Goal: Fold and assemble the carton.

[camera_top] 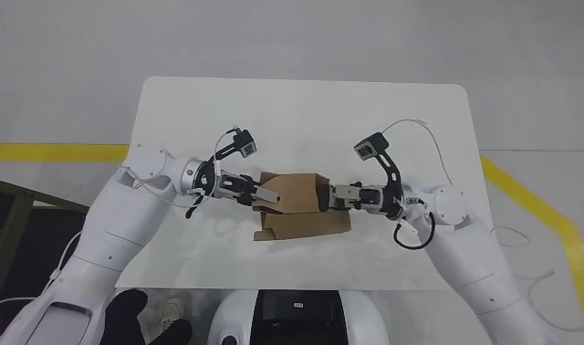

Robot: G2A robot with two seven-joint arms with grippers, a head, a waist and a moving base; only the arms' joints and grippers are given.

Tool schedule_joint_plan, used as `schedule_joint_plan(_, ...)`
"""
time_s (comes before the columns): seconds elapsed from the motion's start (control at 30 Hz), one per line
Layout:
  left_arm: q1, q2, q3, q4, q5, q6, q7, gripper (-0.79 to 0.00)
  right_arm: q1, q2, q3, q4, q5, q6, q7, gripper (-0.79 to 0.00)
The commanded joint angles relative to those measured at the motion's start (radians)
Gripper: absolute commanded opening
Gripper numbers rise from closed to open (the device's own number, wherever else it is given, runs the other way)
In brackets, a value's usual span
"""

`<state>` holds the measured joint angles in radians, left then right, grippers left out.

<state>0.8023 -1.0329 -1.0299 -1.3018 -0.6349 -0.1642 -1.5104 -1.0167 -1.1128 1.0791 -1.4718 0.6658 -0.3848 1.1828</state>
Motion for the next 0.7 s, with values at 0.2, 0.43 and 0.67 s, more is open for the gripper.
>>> schedule_joint_plan(0.2,0.004,0.000,-0.006,-0.004,-0.002,-0.003,0.000,-0.785,-0.005,-0.009,-0.019,0.016,0.019,-0.012,-0.012,0.000)
schedule_joint_plan(0.43,0.008,-0.001,-0.001,-0.004,-0.002,-0.003,-0.002,-0.785,-0.017,-0.023,-0.060,0.005,0.003,-0.033,-0.044,-0.105)
schedule_joint_plan(0.67,0.010,-0.001,-0.005,-0.006,-0.003,0.001,-0.011,-0.785,-0.004,-0.025,-0.053,0.015,-0.032,-0.033,-0.043,-0.185)
